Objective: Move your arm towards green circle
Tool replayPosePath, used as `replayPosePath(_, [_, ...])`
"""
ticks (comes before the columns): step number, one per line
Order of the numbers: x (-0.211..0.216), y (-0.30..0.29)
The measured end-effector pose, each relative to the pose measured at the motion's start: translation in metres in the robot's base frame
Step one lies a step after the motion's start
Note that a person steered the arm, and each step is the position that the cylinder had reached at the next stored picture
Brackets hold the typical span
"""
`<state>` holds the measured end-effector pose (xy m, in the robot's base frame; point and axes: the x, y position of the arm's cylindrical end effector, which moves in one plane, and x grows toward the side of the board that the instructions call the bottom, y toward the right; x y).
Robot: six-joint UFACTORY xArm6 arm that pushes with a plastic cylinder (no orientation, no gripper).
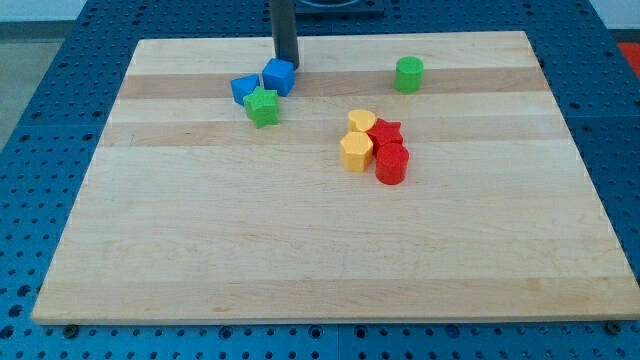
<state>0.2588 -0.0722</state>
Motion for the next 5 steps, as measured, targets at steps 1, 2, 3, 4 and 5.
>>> replayPosePath(1, [0.004,-0.02])
replayPosePath(2, [-0.003,0.003])
replayPosePath(3, [-0.006,0.072])
replayPosePath(4, [-0.007,0.144])
replayPosePath(5, [-0.011,0.2])
